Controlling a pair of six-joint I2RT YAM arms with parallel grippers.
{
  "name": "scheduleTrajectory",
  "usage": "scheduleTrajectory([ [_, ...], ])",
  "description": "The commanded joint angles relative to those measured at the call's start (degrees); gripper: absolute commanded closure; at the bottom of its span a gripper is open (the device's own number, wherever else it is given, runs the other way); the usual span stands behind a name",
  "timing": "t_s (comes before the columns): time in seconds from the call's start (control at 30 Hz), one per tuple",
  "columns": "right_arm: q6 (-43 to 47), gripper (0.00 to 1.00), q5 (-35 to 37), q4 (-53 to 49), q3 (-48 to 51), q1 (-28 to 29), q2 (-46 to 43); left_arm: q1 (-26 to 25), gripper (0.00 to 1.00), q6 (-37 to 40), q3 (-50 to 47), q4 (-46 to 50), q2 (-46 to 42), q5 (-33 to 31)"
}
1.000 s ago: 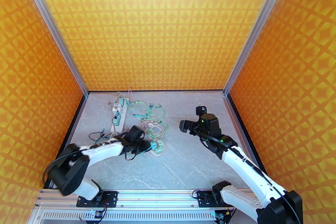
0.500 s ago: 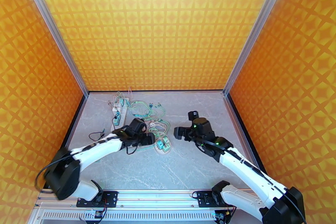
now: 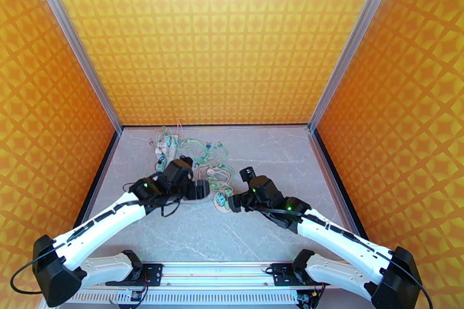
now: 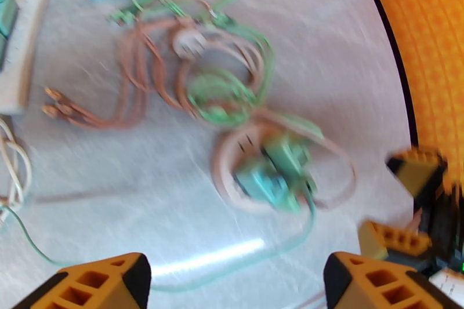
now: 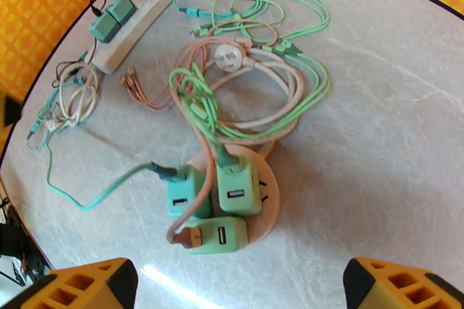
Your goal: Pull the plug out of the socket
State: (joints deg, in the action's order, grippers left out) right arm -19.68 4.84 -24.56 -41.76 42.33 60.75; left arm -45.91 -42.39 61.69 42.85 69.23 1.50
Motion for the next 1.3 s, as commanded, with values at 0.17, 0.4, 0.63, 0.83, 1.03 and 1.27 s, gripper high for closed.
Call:
scheduleTrajectory([
  [0.17,-1.9,0.02,4.6,1.3,0.2,0.5,0.9,-7.1,0.24,-2.6,-7.9,5.7,-4.9,0.4],
  [0.4,-5.0,0.02,4.5,-3.0,-2.0,0.5,2.3,-7.3,0.27,-3.6,-16.5,-9.7,-4.1,1.8],
  [0.63,-5.4,0.01,4.6,-8.1,-2.4,0.5,-0.7,-7.4,0.28,-8.5,-21.4,-27.2,2.9,2.1],
  [0.83,-3.8,0.05,1.3,-7.0,-2.2,0.6,-1.0,-6.1,0.26,-7.7,-16.8,-34.1,11.0,0.3],
  [1.03,-2.4,0.11,-0.5,-7.4,-4.1,0.6,0.6,-3.0,0.26,-6.1,-13.3,-35.5,16.0,0.3],
  [1.27,-4.1,0.24,1.0,-4.5,-3.1,1.2,1.4,1.5,0.31,-2.6,-12.0,-37.6,20.4,8.0],
])
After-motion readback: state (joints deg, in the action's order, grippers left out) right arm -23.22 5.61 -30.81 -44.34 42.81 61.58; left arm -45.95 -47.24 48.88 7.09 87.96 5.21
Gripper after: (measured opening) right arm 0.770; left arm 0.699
